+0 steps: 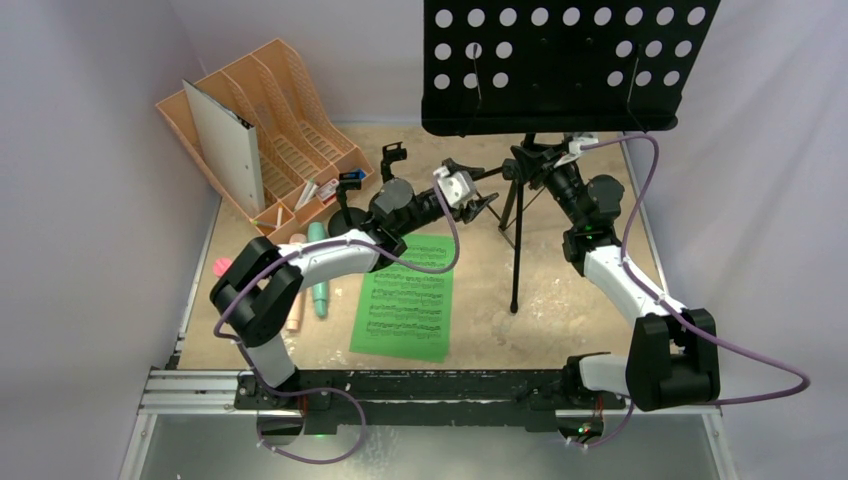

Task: Pack up the instrument practice props
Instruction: Unscrew the knob on the music stand.

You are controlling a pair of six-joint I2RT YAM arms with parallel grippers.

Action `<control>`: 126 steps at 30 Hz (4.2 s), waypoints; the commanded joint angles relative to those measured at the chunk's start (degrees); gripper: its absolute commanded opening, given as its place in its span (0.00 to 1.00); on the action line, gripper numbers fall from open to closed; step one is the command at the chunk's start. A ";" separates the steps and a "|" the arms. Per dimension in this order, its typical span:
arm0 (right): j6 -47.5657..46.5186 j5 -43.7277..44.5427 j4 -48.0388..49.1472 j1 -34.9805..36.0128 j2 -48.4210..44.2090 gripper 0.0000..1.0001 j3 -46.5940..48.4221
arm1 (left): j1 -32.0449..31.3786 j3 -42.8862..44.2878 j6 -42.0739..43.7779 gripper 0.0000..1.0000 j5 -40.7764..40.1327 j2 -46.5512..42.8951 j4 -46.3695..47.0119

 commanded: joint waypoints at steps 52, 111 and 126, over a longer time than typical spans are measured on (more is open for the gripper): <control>0.71 -1.13 -1.52 0.40 -1.97 0.02 2.13 | -2.23 18.82 -46.55 0.00 -14.84 1.31 -21.16; -0.07 -0.90 -4.20 0.40 -2.40 0.02 3.44 | -4.55 4.92 47.31 0.56 -0.52 3.37 -3.50; -0.26 -0.50 -4.25 0.43 -2.24 0.02 3.40 | -4.64 11.90 52.66 0.36 -3.02 8.67 -7.47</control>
